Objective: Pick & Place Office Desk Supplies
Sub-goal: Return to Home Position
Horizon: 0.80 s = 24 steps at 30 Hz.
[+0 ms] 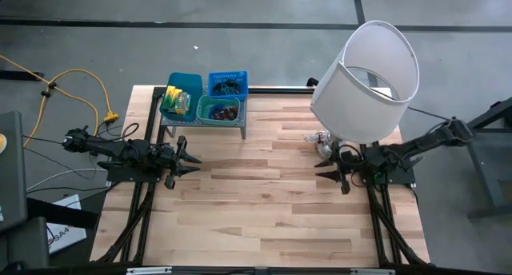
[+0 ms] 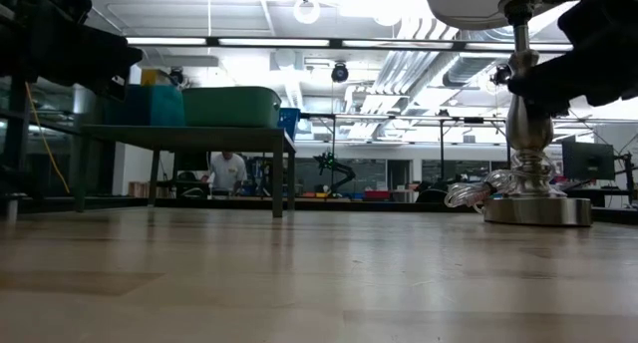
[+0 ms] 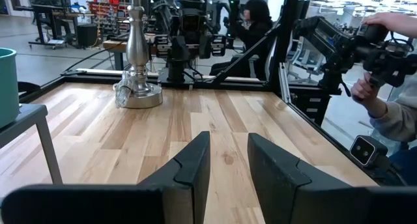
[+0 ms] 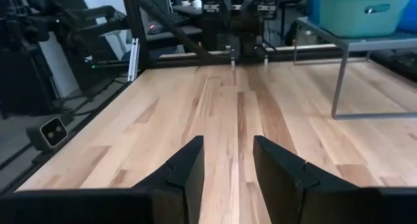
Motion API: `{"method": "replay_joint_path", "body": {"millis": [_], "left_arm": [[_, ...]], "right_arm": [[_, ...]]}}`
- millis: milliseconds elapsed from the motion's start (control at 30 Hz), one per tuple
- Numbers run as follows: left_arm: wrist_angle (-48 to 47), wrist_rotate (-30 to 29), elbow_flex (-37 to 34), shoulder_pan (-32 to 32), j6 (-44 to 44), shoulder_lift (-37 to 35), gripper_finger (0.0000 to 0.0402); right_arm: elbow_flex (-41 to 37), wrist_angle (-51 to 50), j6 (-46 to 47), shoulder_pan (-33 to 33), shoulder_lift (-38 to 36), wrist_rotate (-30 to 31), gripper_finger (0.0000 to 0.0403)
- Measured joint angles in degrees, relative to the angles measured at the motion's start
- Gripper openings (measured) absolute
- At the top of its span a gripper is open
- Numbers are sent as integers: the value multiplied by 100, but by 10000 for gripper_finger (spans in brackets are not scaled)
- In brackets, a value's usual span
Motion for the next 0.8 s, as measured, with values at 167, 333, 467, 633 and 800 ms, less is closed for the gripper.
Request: {"method": "replay_joint_path", "body": {"millis": [167,333,467,633,800], "left_arm": [[-2,0,0,-1,0,0,98],[-2,0,0,0,0,0,98],[0,1,0,-1,0,0,98],[0,0,0,-1,0,0,98],[0,0,0,0,0,0,98]], "right_arm": [[-2,-835,118,-246,-664,-345,120],[-4,-1615,312,-282,-1387,-375,120],[-4,-1657,323,-273,-1651,-515,120],[-7,-1699,326,-277,-1706,-633,120],[-10,-1766,367,-275,-1819,-908,120]]}}
